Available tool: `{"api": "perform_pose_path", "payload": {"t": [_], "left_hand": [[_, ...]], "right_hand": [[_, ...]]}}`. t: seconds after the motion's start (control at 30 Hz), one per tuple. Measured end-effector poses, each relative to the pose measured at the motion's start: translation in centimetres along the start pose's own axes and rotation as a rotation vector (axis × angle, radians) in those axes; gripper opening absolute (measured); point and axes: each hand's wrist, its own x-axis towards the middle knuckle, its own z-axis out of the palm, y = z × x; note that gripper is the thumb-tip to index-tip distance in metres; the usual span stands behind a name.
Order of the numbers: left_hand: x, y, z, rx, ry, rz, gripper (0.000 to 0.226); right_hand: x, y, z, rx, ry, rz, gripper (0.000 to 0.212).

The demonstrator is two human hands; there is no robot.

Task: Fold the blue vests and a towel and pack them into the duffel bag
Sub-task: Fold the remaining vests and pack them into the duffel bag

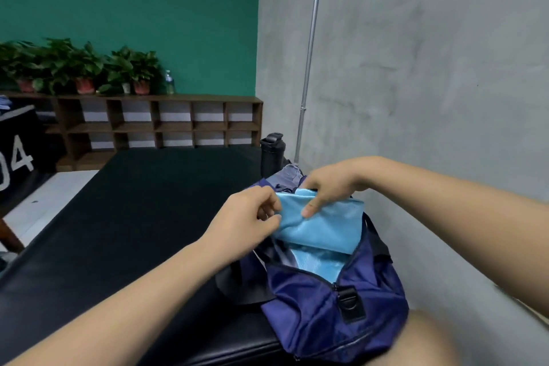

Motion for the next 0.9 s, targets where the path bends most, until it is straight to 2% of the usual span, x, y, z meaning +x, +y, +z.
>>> {"api": "perform_pose_path", "payload": {"t": [0.07, 0.17, 0.23, 0.33, 0.47, 0.6, 0.67, 0.77, 0.83, 0.9], "left_hand": [[-0.2, 0.5, 0.4, -0.014, -0.109, 0.041, 0.011], [-1.1, 1.2, 1.6, 0.057, -0.305, 0.115, 0.006], [-1.2, 1.2, 2.4, 0.127, -0.322, 0.147, 0.011], [-0.2, 0.3, 2.6, 0.175, -0.309, 0.087, 0.01], [1.4, 0.0, 3.3, 0.188, -0.287, 0.097, 0.007], [2.8, 0.5, 5.6, 0.254, -0.338, 0.133, 0.023], [3.4, 0.6, 6.7, 0.28, -0.377, 0.129, 0.03], [4.0, 0.6, 8.3, 0.327, -0.442, 0.139, 0.041], [4.2, 0.5, 9.2, 0.351, -0.486, 0.158, 0.046], [4.4, 0.1, 10.0, 0.39, -0.502, 0.158, 0.051]], "right_hand": [[0.4, 0.2, 0.4, -0.039, -0.052, 0.017, 0.021], [1.2, 0.1, 0.8, -0.236, -0.036, 0.039, 0.018], [1.9, 0.3, 1.1, -0.332, -0.008, 0.071, 0.026], [2.4, 0.6, 1.3, -0.388, 0.029, 0.12, 0.037], [4.2, 1.0, 2.7, -0.53, 0.12, 0.113, 0.028], [5.8, 1.4, 3.8, -0.719, 0.308, 0.036, 0.025], [5.8, 2.0, 3.5, -0.678, 0.412, -0.027, 0.027], [5.2, 3.6, 2.6, -0.424, 0.521, -0.044, 0.034], [4.6, 4.8, 2.1, -0.359, 0.511, 0.076, 0.042], [4.1, 6.0, 1.9, -0.387, 0.431, 0.225, 0.048]]}}
